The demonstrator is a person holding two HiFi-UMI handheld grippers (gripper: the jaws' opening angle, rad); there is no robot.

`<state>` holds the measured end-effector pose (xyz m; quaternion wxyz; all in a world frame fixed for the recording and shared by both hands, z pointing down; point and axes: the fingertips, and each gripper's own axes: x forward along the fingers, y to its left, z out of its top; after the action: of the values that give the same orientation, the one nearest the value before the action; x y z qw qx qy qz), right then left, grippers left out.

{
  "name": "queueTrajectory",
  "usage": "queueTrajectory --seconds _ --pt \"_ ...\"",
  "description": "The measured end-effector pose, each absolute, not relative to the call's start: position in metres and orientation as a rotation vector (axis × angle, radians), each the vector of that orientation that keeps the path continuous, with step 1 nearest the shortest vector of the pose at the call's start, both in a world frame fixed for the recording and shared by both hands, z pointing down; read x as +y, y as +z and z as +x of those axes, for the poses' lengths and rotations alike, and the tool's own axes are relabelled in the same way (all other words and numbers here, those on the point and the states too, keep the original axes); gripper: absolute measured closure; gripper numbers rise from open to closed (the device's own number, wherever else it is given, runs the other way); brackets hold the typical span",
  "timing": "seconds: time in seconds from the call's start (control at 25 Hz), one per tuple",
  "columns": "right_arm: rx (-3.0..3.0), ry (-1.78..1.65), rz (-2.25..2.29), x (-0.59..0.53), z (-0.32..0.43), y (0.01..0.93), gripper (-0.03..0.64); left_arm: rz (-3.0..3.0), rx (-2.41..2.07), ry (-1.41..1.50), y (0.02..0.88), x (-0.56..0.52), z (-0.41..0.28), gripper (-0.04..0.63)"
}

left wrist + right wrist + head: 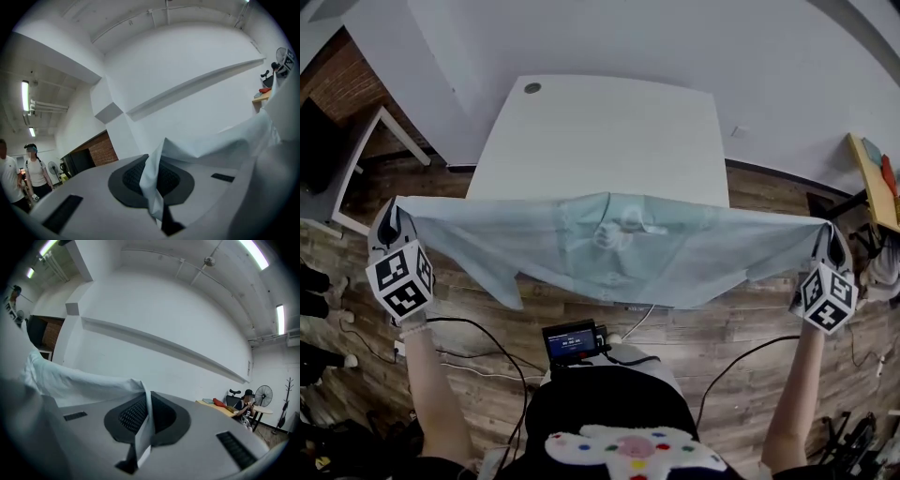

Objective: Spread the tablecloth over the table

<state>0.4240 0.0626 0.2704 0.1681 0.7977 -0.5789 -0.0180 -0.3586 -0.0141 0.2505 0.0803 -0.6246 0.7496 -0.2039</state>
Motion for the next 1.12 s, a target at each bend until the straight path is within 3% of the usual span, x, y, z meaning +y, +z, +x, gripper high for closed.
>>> queueTrajectory --seconds 0.32,0.56,1.12 --pt "-1.678 -0.137 2.336 0.042 0.446 0.233 0.586 -1.751 2.293 -0.466 0.202 -0.02 -0.378 0.581" --pt "-1.725 -0.15 2.333 0.018 0.442 0.22 0.586 -1.703 2.213 -0.522 0.181 -0.038 -0.384 0.581" --pt "-1.776 -0.085 2.254 -0.075 0.397 0.25 0.585 -1.619 2.306 -0.621 0.214 -0.138 -0.433 0.581"
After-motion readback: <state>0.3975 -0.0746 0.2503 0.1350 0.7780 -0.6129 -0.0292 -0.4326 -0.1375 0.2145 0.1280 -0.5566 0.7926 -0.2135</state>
